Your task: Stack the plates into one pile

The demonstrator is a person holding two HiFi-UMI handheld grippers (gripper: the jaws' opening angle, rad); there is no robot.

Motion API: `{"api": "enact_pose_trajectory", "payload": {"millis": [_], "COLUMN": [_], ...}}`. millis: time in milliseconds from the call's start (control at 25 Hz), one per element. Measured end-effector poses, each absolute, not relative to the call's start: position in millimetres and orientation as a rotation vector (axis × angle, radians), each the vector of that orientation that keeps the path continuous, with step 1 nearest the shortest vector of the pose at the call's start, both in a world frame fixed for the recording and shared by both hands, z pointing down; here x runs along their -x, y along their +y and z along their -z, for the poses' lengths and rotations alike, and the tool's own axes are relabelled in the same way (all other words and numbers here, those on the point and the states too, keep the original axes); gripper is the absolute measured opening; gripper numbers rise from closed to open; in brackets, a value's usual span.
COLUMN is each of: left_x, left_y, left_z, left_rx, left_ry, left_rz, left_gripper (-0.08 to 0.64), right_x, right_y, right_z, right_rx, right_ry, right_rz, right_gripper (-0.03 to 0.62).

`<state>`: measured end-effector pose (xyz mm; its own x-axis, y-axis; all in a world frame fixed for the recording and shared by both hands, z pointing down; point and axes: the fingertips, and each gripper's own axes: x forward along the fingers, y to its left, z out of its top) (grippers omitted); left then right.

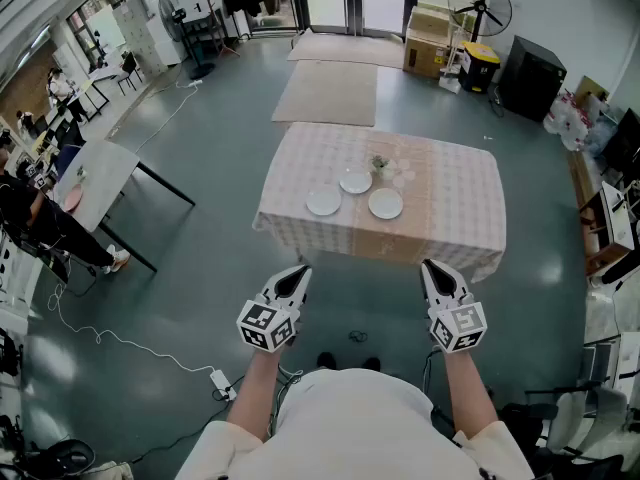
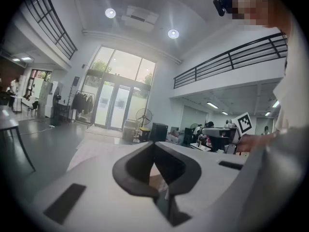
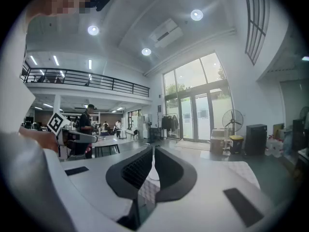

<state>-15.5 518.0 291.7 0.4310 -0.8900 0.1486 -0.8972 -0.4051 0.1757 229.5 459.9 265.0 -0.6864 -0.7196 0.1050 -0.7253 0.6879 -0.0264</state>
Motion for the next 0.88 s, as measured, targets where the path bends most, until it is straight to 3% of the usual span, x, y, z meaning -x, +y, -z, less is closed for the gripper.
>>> {"api": "enact_pose_trajectory", "payload": {"millis": [880], "left_x": [16], "left_y": [514], "left_z": [-291], "left_rx": [-2.478], "left_ry": [-1.514], "left_rz": [-0.037], "left_gripper": [0.008], "right_x": [-216], "right_y": [459], "right_z": [-265], "right_rx": [-1.206], "right_ry": [-2.829], "right_rz": [-0.163], "right_gripper": [0.037]}}
